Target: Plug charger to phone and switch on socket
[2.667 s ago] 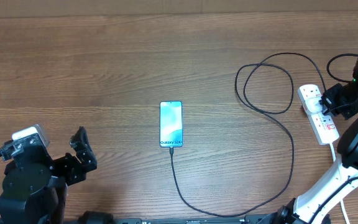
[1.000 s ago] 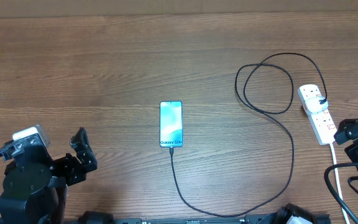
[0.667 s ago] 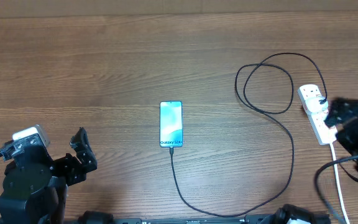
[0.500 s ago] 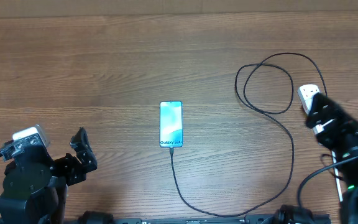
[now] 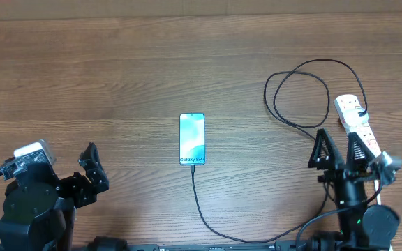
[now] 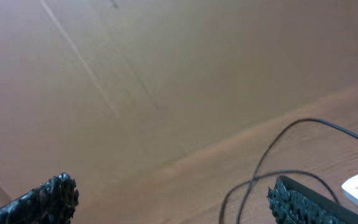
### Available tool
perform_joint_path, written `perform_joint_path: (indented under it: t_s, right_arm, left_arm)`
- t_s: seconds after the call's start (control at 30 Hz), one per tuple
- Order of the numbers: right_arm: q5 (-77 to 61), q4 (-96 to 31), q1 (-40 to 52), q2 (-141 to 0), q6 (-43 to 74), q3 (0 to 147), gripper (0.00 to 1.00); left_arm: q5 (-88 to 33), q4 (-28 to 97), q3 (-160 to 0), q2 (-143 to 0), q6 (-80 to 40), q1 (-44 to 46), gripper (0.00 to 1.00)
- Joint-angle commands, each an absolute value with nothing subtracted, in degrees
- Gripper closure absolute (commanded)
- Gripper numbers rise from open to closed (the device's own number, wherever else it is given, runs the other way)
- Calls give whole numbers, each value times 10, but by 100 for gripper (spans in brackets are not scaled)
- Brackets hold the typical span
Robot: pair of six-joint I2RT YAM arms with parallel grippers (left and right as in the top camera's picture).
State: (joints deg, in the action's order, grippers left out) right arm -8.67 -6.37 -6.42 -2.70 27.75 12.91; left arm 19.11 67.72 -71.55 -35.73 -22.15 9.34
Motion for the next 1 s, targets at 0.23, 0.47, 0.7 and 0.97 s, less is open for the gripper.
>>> perform_joint_path:
  t_s: [0.23, 0.47, 0.7, 0.97]
  right_arm:
    - [-47, 69, -60, -1, 317, 15, 0]
    - [-8, 46, -57, -1, 317, 4, 0]
    - [20, -24, -57, -1, 317, 4, 0]
    - [19, -47, -57, -1, 300, 4, 0]
  left_arm:
    - [199, 675, -718, -352, -223, 90, 0]
    - [199, 675, -718, -352, -223, 90, 0]
    - [199, 675, -718, -352, -223, 90, 0]
    - [199, 675, -718, -352, -223, 90, 1]
